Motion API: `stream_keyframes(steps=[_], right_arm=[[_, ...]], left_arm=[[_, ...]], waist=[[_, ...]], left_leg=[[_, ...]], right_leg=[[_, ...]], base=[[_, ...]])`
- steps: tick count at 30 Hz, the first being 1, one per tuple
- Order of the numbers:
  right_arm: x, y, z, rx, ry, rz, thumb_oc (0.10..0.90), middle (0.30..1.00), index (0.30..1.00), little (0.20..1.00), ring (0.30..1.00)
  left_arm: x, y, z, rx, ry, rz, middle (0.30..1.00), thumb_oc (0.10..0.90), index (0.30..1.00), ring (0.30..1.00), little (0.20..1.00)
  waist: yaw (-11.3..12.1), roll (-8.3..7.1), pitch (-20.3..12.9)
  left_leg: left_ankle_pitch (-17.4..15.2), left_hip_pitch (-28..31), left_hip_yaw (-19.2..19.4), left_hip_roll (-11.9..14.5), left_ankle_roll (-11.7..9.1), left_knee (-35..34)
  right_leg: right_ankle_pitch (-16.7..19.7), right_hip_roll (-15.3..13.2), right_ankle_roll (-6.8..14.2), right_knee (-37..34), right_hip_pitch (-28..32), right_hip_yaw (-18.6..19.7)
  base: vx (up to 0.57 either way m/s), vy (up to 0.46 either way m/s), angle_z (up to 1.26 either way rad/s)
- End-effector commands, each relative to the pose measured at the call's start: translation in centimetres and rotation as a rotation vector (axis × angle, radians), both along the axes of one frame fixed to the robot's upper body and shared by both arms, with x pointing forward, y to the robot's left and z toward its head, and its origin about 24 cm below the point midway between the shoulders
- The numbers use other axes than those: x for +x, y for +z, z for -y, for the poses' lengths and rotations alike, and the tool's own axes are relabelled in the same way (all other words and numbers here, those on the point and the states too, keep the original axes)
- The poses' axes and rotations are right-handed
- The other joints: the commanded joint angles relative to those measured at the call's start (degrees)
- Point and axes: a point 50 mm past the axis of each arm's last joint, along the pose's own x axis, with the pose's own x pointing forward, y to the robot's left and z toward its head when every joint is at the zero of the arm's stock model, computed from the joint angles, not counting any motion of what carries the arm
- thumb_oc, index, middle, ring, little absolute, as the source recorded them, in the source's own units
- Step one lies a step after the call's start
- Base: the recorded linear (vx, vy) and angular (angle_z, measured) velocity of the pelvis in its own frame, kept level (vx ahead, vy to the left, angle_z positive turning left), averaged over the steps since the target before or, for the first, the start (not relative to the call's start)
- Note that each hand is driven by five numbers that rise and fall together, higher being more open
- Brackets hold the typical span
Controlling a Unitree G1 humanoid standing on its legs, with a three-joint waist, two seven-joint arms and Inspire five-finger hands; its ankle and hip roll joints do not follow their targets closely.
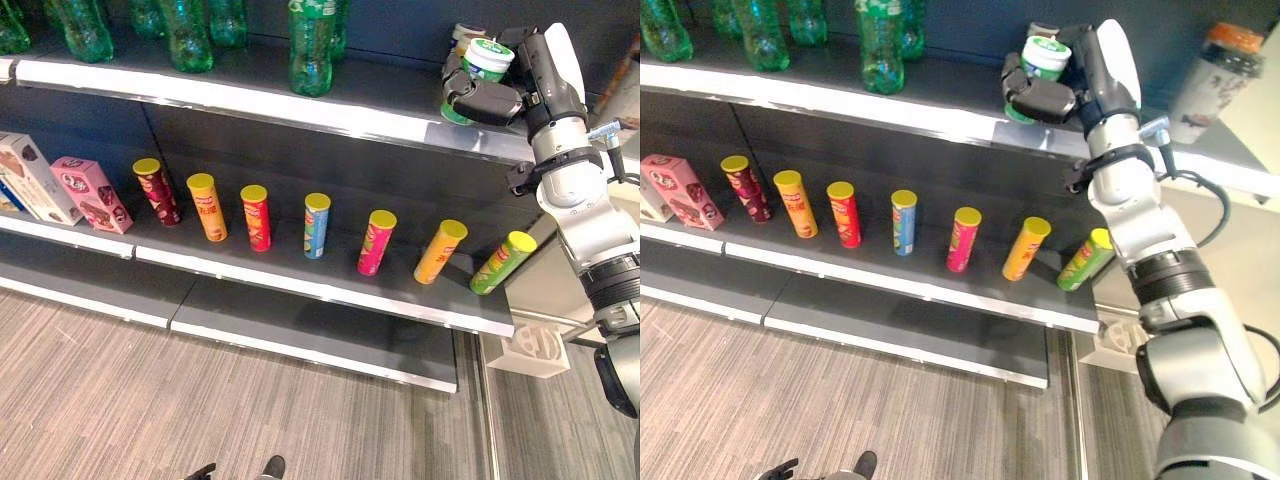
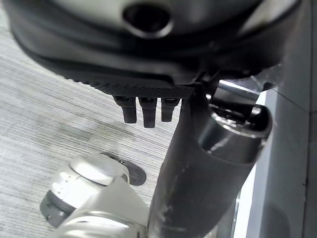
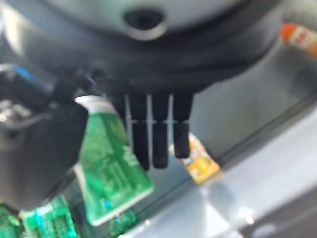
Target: Put the goods on the table back onto the shelves and tidy them up.
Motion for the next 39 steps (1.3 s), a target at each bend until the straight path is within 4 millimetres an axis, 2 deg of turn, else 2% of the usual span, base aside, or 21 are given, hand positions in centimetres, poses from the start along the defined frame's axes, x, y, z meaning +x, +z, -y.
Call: stream_keyframes(steps=[1,6,8,13,23,33,34,35,36,39], right_arm=[[-1.6,7.7,-0.3,0.054,-0.005,0.274,0.400,0.300,0.300,0.300,0.300],[-1.5,8.3,1.4,0.046,-0.095,0.268,0.400,0.300,0.300,0.300,0.300],[-1.5,8.4,1.5,0.041,-0.106,0.270,0.400,0.300,0.300,0.300,0.300],[-1.5,8.8,2.5,0.047,-0.173,0.276,0.400,0.300,0.300,0.300,0.300],[-1.4,9.0,2.5,0.042,-0.186,0.286,0.400,0.300,0.300,0.300,0.300],[-0.6,8.7,1.1,0.020,-0.145,0.253,0.400,0.300,0.300,0.300,0.300],[-0.5,8.7,0.9,0.016,-0.143,0.252,0.584,0.575,0.575,0.575,0.575],[-0.5,8.6,0.8,0.013,-0.141,0.250,0.706,0.759,0.759,0.759,0.759],[-0.5,8.6,0.8,0.013,-0.141,0.250,0.800,0.900,0.900,0.900,0.900],[-0.4,8.6,0.7,0.009,-0.145,0.249,0.800,0.900,0.900,0.900,0.900]], left_arm=[[1.2,0.6,-1.7,0.064,-0.055,0.012,0.900,0.800,0.900,0.900,0.900],[1.0,0.5,-1.8,0.073,-0.063,0.001,0.900,0.800,0.900,0.900,0.900],[1.1,0.6,-1.8,0.073,-0.064,0.003,0.900,0.800,0.900,0.900,0.900],[1.9,0.7,-1.7,0.081,-0.075,0.030,0.900,0.800,0.900,0.900,0.900],[2.4,0.7,-1.5,0.085,-0.079,0.040,0.900,0.800,0.900,0.900,0.900],[2.0,0.6,-1.7,0.104,-0.093,0.008,0.900,0.800,0.900,0.900,0.900],[2.0,0.6,-1.8,0.104,-0.094,0.006,0.900,0.800,0.900,0.900,0.900],[1.9,0.6,-1.7,0.105,-0.096,0.003,0.900,0.800,0.900,0.900,0.900],[1.9,0.6,-1.7,0.105,-0.096,0.003,0.900,0.800,0.900,0.900,0.900],[1.8,0.6,-1.7,0.105,-0.100,-0.002,0.900,0.800,0.900,0.900,0.900]], waist=[[0.74,-2.03,-3.00],[1.38,-2.41,-2.36],[1.39,-2.42,-2.19],[1.47,-2.45,-1.46],[1.13,-2.99,-1.27],[0.21,-3.73,-1.47],[0.15,-3.76,-1.48],[0.08,-3.82,-1.51],[0.08,-3.82,-1.51],[-0.06,-3.84,-1.59]], left_leg=[[-4.32,-0.59,2.92,0.04,-1.13,0.75],[-3.68,-2.28,2.12,-0.17,-1.33,0.30],[-3.59,-2.57,2.08,-0.24,-1.34,0.29],[-3.23,-3.52,1.81,-0.46,-1.40,0.16],[-3.48,-3.57,2.23,-0.60,-1.31,0.14],[-4.04,-2.39,2.70,-0.30,-1.37,0.14],[-4.08,-2.33,2.78,-0.26,-1.38,0.14],[-4.14,-2.26,2.83,-0.27,-1.39,0.14],[-4.14,-2.26,2.83,-0.27,-1.39,0.14],[-4.16,-2.18,2.94,-0.28,-1.36,0.14]], right_leg=[[-3.85,-1.75,3.06,2.02,-1.10,-3.86],[-3.35,-1.99,3.32,1.73,-2.33,-4.80],[-3.20,-2.04,3.39,1.67,-2.56,-4.69],[-2.87,-2.17,3.52,1.59,-3.42,-4.66],[-2.88,-2.18,3.50,1.50,-3.43,-4.22],[-3.16,-1.91,3.35,1.16,-2.46,-4.25],[-3.16,-1.90,3.35,1.15,-2.43,-4.27],[-3.17,-1.85,3.36,1.13,-2.40,-4.27],[-3.17,-1.85,3.36,1.13,-2.39,-4.27],[-3.19,-1.81,3.34,1.08,-2.32,-4.24]], base=[[0.00,0.009,0.21],[0.00,0.010,0.12],[-0.01,0.017,0.09],[0.00,0.005,0.01],[0.00,0.000,0.00],[0.00,0.000,0.00],[0.00,0.000,0.00],[0.00,0.000,0.00],[0.00,0.000,0.00],[0.00,0.000,0.00]])
